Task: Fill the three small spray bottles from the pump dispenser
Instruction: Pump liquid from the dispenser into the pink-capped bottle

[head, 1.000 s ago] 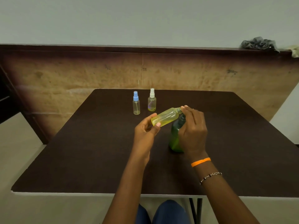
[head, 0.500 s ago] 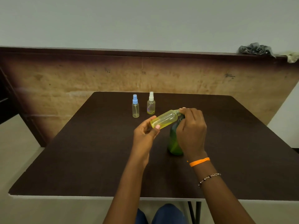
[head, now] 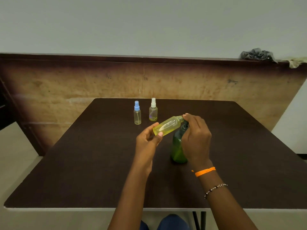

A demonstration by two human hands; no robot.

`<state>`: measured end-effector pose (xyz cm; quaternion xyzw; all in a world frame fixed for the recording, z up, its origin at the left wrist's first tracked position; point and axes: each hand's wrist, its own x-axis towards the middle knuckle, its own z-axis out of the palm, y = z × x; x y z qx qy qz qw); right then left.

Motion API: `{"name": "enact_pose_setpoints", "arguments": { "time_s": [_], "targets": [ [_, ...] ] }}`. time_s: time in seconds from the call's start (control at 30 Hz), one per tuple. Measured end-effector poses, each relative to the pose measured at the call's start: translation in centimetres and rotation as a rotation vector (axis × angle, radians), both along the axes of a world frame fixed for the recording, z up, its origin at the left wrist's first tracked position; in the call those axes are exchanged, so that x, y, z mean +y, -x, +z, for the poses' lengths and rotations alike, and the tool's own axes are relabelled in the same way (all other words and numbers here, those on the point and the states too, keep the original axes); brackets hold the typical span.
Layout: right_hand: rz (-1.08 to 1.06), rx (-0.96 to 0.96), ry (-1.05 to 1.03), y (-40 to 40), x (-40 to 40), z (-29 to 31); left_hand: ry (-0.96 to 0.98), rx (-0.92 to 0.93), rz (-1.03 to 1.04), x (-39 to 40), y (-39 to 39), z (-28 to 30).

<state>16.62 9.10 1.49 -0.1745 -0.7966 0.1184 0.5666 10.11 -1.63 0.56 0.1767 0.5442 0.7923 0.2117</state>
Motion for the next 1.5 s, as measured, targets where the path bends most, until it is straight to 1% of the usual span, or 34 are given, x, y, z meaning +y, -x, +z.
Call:
{"name": "enact_pose_setpoints", "arguments": {
  "time_s": [0.17, 0.37, 0.6, 0.73, 0.9, 1.03, 1.13, 1.4, 1.5],
  "targets": [
    [0.008, 0.027, -0.024, 0.2, 0.7, -0.9, -0.001, -0.022, 0.009, 0.2, -0.1, -0.3],
    [-0.031, -0.095, -0.074, 0.0, 1.0, 1.0, -0.017, -0.021, 0.002, 0.0, -0.1, -0.2],
    [-0.051, 0.045, -0.037, 0.6, 0.5, -1.2, -0.016, -0.052, 0.01, 0.3, -0.1, -0.4],
    [-0.091, 0.018, -0.041, 0.8, 0.4, -0.6, -0.021, -0.054, 0.002, 0.1, 0.0, -0.3],
    [-0.137, -0.049, -0.114, 0.2, 0.9, 0.9, -0.019, -0.036, -0.011, -0.1, 0.1, -0.1],
    [-0.14, 0.024, -0.076, 0.5, 0.6, -0.7, -0.011, -0.049, -0.003, 0.1, 0.1, -0.2],
    [-0.16, 0.063, -0.095, 0.8, 0.9, -1.4, -0.011, -0.074, -0.001, 0.2, -0.2, -0.3],
    [-0.186, -0.079, -0.152, 0.4, 1.2, 1.2, -0.01, -0.053, -0.013, -0.2, -0.3, 0.3],
    [-0.165, -0.048, -0.139, 0.5, 0.9, 0.9, -0.009, -0.056, -0.017, -0.3, -0.4, 0.3]
  ]
}}
